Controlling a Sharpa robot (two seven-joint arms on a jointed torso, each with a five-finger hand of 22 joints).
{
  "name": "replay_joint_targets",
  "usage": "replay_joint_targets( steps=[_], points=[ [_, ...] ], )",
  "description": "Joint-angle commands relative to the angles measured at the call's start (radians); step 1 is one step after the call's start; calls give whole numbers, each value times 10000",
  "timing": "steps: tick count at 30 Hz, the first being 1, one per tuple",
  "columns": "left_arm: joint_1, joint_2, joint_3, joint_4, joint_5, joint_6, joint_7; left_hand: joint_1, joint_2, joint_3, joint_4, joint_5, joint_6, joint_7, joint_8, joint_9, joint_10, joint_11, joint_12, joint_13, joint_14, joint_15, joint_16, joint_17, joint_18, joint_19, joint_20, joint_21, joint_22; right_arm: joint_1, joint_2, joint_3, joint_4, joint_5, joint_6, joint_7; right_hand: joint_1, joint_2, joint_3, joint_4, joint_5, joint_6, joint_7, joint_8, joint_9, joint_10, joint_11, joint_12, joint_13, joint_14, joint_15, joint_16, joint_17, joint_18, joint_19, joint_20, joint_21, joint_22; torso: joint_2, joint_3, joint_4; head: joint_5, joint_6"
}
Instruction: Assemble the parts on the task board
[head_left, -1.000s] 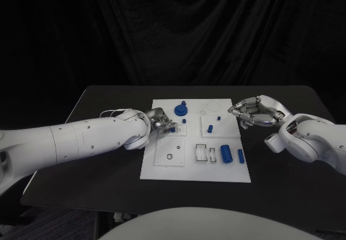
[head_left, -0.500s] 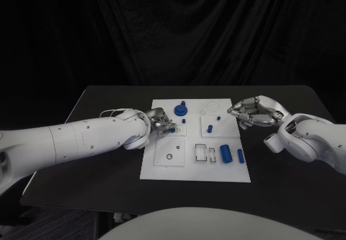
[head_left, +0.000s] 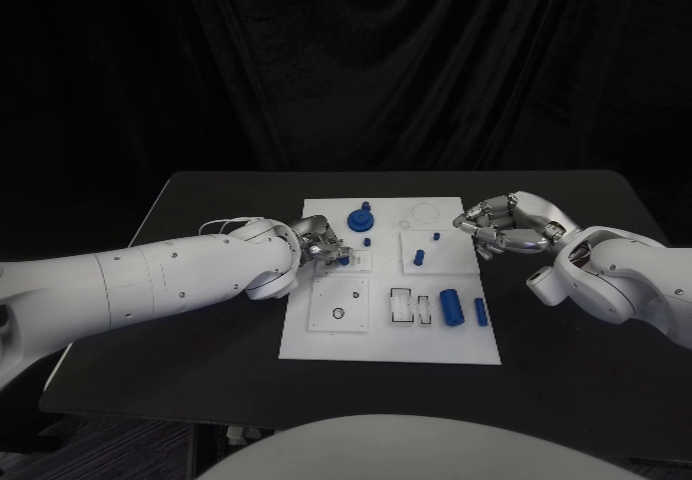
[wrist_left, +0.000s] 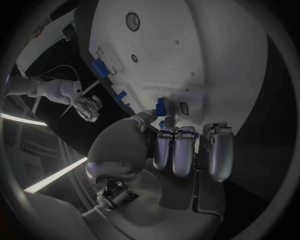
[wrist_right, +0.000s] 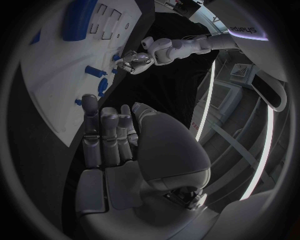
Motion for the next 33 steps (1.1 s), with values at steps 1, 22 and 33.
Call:
replay_joint_targets(
  steps=[1,22,33],
  points=[
    [-82,-60,-60,98,-153,-337,327,118,48,479,-494,76,30,-58,-5,50,1055,-22,35,2634,1074,-36,27,2634,-4,34,-58,-31,747,-29,-11,7,13,18,113,-164,75,-26,57,4,34,-62,24,49,-9,-98,-2,-31,-9,-71,8,-45,-8,64,-53,13,-35,-8,-1,-3,-9,3,1],
    [-478,-482,-61,661,-1623,-3063,978,-48,44,546,-401,2,216,-92,125,221,1055,-44,35,2634,1074,-55,27,2634,-34,126,-75,34,888,-29,-7,7,-2,18,67,-155,73,-27,59,5,37,-68,26,52,-10,-119,0,-41,-27,-80,10,-50,-17,69,-71,14,-69,-19,-15,3,-5,-91,1],
    [-746,-482,-61,567,-1678,-3185,865,-180,16,509,-240,-229,254,-110,133,282,1055,-63,35,2634,1074,-71,27,2634,-40,147,-88,44,920,-60,2,7,-33,18,64,-148,68,-37,57,4,39,-76,29,57,-11,-120,2,-38,-28,-91,12,-57,-29,70,-74,15,-80,-19,-19,15,-4,-133,1]
  ],
)
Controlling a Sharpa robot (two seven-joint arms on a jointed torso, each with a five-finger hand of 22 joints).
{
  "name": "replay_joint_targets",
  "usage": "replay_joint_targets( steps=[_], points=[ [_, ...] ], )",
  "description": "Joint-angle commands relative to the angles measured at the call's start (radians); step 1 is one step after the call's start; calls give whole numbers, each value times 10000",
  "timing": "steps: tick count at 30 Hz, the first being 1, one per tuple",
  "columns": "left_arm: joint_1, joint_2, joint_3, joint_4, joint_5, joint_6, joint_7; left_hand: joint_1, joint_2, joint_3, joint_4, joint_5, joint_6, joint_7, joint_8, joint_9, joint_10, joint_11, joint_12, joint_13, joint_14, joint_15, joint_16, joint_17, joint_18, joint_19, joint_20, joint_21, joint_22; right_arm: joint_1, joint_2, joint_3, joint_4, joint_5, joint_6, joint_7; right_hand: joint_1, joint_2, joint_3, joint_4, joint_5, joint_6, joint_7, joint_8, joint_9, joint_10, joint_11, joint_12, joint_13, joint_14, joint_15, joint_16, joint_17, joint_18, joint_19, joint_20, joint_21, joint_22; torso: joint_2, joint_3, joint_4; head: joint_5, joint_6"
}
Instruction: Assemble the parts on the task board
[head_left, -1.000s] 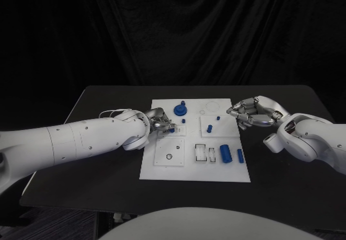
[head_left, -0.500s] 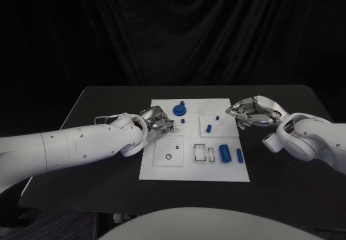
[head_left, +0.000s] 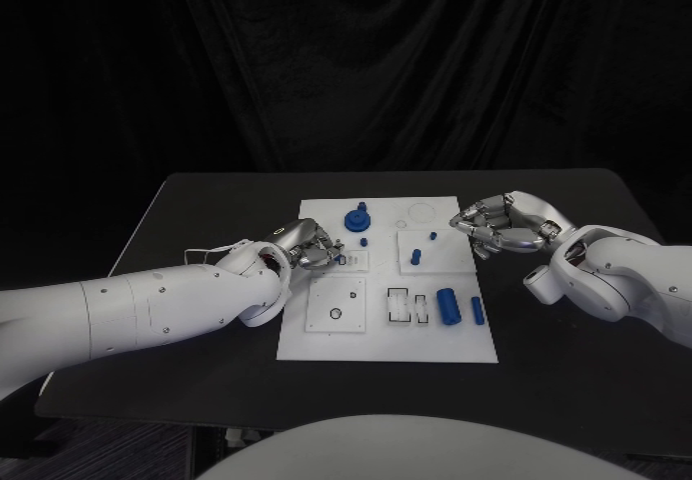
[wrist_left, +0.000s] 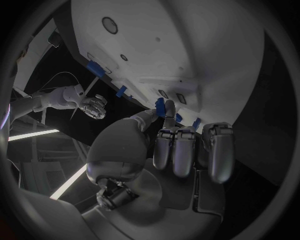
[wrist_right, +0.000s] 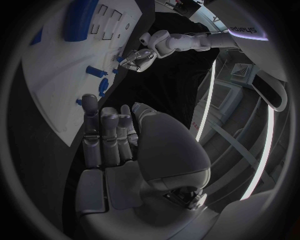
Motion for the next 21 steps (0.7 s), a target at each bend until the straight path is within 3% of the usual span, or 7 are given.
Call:
replay_joint_targets(
  steps=[1,5,11,21],
  points=[
    [-47,31,9,-29,-166,-273,123,-94,-8,269,-178,-86,67,-71,32,19,1055,-63,35,2634,1074,-72,27,2634,-39,74,-16,44,923,-44,6,7,-12,18,52,-117,69,-37,57,4,39,-41,-7,58,-11,-48,3,-38,-11,-92,12,-57,-8,72,-74,14,-43,-10,-4,6,3,2,1],
    [-87,81,9,-113,-169,-270,91,-144,11,257,-77,-254,79,-81,23,46,1055,-72,35,2634,1074,-81,27,2634,-39,76,-26,41,925,-63,5,7,-19,18,56,-115,68,-40,58,2,41,-43,-6,61,-11,-60,4,-43,-22,-102,13,-67,-19,71,-73,15,-44,-9,-1,-2,-1,16,1],
    [-125,141,9,-212,-170,-254,80,-259,20,129,210,-792,106,-84,-17,96,1055,-78,35,2634,1074,-90,27,2634,-40,82,-39,35,936,-73,8,7,-23,18,44,-92,71,-51,57,-5,41,-45,-7,68,-11,-68,4,-44,-30,-103,14,-63,-21,73,-80,16,-60,-12,-5,-1,-4,0,1],
    [-153,291,10,-403,-170,-165,61,-280,4,32,320,-989,107,-84,-44,111,1055,-78,35,2634,1074,-93,27,2634,-39,82,-41,30,939,-77,7,7,-18,18,35,-51,71,-51,57,-5,41,-45,-7,68,-11,-68,4,-44,-30,-103,14,-63,-21,73,-80,16,-60,-12,-18,2,1,-32,1]
  ],
)
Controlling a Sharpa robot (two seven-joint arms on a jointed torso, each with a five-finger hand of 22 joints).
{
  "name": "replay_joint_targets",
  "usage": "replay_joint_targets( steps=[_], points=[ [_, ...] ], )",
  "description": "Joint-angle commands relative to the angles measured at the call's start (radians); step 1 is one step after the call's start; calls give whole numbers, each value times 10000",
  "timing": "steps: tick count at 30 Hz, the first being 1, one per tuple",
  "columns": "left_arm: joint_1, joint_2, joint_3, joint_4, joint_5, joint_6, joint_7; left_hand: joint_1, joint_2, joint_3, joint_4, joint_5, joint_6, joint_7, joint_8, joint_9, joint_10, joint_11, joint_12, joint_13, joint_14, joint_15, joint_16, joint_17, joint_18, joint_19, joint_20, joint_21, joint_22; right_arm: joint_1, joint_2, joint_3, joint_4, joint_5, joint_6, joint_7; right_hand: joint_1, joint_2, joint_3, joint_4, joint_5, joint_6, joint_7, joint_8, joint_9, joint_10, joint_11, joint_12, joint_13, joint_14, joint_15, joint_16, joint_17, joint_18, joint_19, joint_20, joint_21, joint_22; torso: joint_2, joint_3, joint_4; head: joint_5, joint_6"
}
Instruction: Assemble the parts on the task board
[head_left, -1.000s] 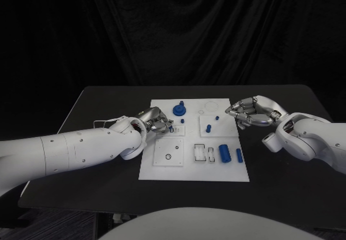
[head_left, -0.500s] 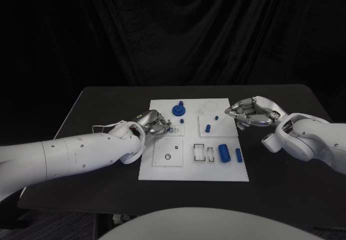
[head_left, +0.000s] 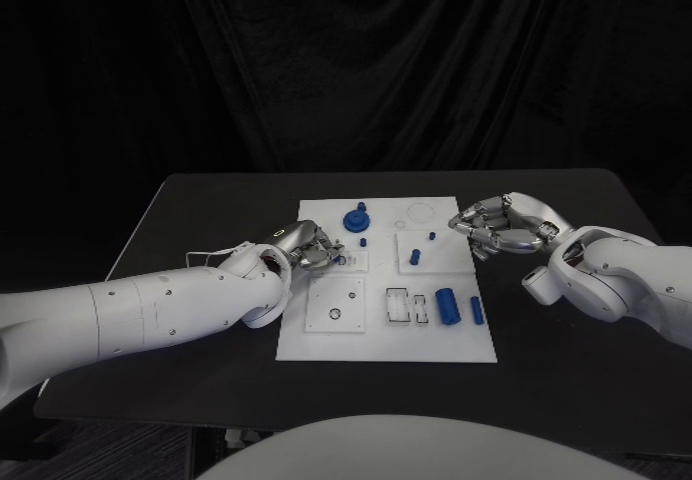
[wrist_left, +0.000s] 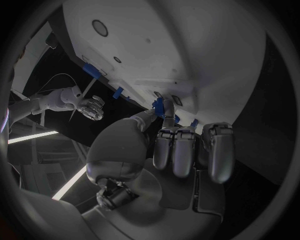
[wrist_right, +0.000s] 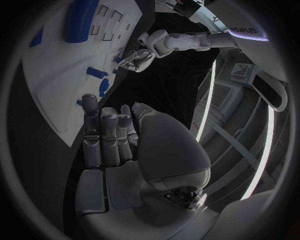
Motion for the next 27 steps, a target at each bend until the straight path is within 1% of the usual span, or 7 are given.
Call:
replay_joint_targets(
  steps=[1,9,15,23,24,27],
  points=[
    [-26,56,8,-43,-54,-14,72,-108,-12,11,44,-24,-1,-14,-43,16,1055,-79,36,2633,1036,-55,27,2634,-40,82,-42,30,940,-29,-2,7,3,18,38,-53,71,-51,57,-5,41,-45,-7,68,-11,-68,5,-44,-8,-68,-22,-63,-11,73,-80,16,-60,-13,-1,2,-12,15,1],
    [-36,115,8,-88,-55,66,46,-99,8,11,59,-28,2,-19,-46,18,1055,-81,36,2633,1036,-56,27,2634,-41,85,-42,32,945,-33,7,7,-7,18,50,-49,72,-59,58,-12,40,-46,-6,80,-10,-65,6,-37,-10,-75,-21,-64,-21,76,-88,17,-82,-16,18,-8,-21,29,1],
    [-39,122,8,-85,-55,137,17,-75,31,18,65,-2,5,-25,-49,22,1055,-85,36,2633,1036,-57,27,2634,-40,83,-43,29,941,-36,7,7,-7,18,63,-59,70,-57,60,-11,41,-47,-4,84,-10,-72,7,-39,-18,-77,-20,-63,-24,78,-92,17,-94,-19,31,-16,0,13,1],
    [-48,107,9,-19,-55,221,-15,-75,31,18,65,-2,5,-25,-49,22,1055,-85,36,2633,1036,-57,27,2634,-40,83,-43,29,941,-42,14,7,-19,18,97,-80,40,-43,60,12,36,-55,2,94,-12,-81,13,-39,-35,-82,-16,-59,-34,77,-91,19,-104,-17,26,-13,8,18,1],
    [-49,109,9,-24,-55,228,-18,-75,31,18,65,-2,5,-25,-49,22,1055,-85,36,2633,1036,-57,27,2634,-40,83,-43,29,941,-43,18,7,-20,18,101,-82,29,-37,60,21,36,-58,4,97,-13,-82,14,-37,-39,-83,-15,-57,-37,77,-91,20,-108,-17,24,-10,-4,30,1],
    [-53,117,9,-37,-55,263,-30,-75,31,18,65,-2,5,-25,-49,22,1055,-85,36,2633,1036,-57,27,2634,-40,83,-43,29,941,-46,28,7,-21,18,113,-86,24,-34,60,25,35,-59,4,99,-13,-83,15,-36,-41,-83,-14,-56,-38,77,-91,21,-110,-16,24,-11,-3,33,1]
  ],
)
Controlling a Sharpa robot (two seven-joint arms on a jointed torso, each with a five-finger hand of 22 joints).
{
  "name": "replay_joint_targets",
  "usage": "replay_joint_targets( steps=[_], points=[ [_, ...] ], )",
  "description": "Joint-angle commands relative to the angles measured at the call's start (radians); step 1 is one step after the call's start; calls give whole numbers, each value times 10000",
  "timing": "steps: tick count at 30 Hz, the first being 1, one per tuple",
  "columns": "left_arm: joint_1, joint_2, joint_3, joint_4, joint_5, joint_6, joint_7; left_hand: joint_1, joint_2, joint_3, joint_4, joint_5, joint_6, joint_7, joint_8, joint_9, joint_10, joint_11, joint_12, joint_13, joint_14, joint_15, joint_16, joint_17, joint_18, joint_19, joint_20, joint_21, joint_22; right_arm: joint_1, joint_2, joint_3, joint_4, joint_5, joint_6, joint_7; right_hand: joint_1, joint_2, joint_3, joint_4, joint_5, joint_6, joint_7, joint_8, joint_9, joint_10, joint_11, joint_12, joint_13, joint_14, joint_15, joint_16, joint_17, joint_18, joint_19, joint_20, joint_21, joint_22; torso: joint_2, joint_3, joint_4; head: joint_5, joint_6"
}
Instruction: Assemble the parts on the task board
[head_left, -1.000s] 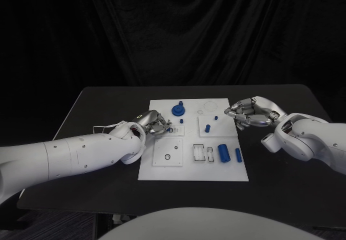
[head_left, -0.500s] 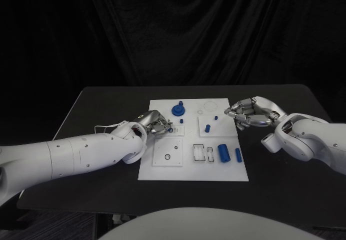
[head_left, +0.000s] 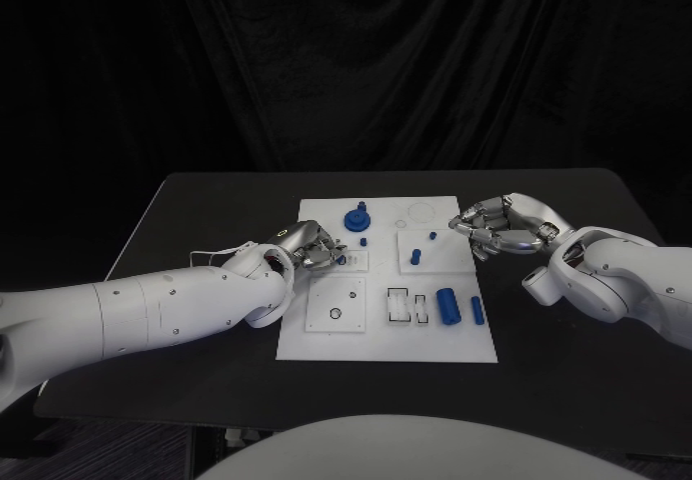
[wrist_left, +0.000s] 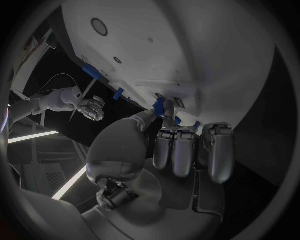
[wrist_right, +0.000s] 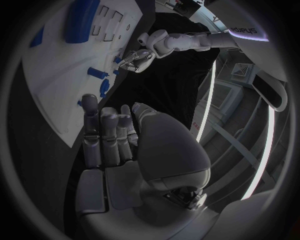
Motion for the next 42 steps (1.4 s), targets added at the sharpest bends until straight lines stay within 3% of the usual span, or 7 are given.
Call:
replay_joint_targets(
  steps=[1,15,21,22,26,34,42],
  points=[
    [-42,22,-7,3,-29,216,-9,-75,31,19,66,0,-7,-43,-50,-4,1055,-85,36,2634,1037,-58,27,2634,-39,83,-44,29,942,-31,7,7,-3,18,106,-88,23,-34,60,25,36,-59,4,47,-13,-83,15,-36,-13,-83,-15,-56,-13,77,-56,-15,-62,-7,-6,3,1,1,2],
    [-76,40,-8,-1,-29,384,-75,-51,36,12,77,22,-29,-39,-70,-4,1055,-85,36,2634,1037,-60,27,2634,-27,54,-45,3,894,-35,-1,7,12,18,146,-163,23,-34,60,25,36,-59,4,47,-13,-83,15,-36,-13,-83,-15,-56,-13,77,-56,-15,-62,-7,-5,5,-2,7,2],
    [-88,46,-8,2,-29,555,-158,-26,10,-78,145,-192,-112,-7,-147,-12,1055,-59,36,2634,1037,-45,27,2634,-16,18,-36,-31,844,-36,5,7,18,18,175,-198,5,-29,59,37,35,-69,5,54,-15,-81,17,-28,-18,-93,-12,-61,-28,78,-56,-13,-73,-6,0,3,-3,7,2],
    [-91,50,-8,0,-29,576,-173,-66,-15,-208,249,-419,-144,21,-194,-17,1055,-38,36,2634,1037,-25,27,2634,-10,-2,-20,-52,818,-36,5,7,19,18,180,-203,5,-29,59,37,35,-69,5,54,-15,-81,17,-28,-18,-93,-12,-61,-28,78,-56,-13,-73,-6,2,3,0,3,2],
    [-103,64,-8,-20,-29,651,-238,-164,-50,-492,481,-670,-169,56,-273,-34,1055,-5,36,2634,1037,4,27,2634,-5,-12,7,-69,808,-36,1,7,24,18,195,-222,5,-29,59,37,35,-69,5,54,-15,-81,17,-28,-18,-93,-12,-61,-28,78,-56,-13,-73,-6,-1,7,2,-4,2],
    [-122,60,-8,-65,-29,683,-299,-489,-122,-1177,1015,-994,-143,112,-378,-65,1055,49,36,2634,1037,52,27,2634,0,-20,54,-92,801,-36,-4,7,25,18,234,-260,-5,-29,56,43,35,-70,7,57,-16,-96,19,-33,-32,-97,-11,-64,-34,82,-68,-12,-98,-14,3,6,-1,-11,2],
    [-136,52,-8,-113,-29,703,-308,-888,-34,-1996,1688,-1289,-90,126,-473,-80,1055,66,36,2634,1037,69,27,2634,2,-14,77,-107,815,-37,1,7,11,18,275,-273,-16,-33,52,49,35,-70,7,62,-16,-99,20,-32,-37,-109,-10,-76,-48,85,-77,-11,-118,-19,-2,3,-9,-7,2]
  ],
)
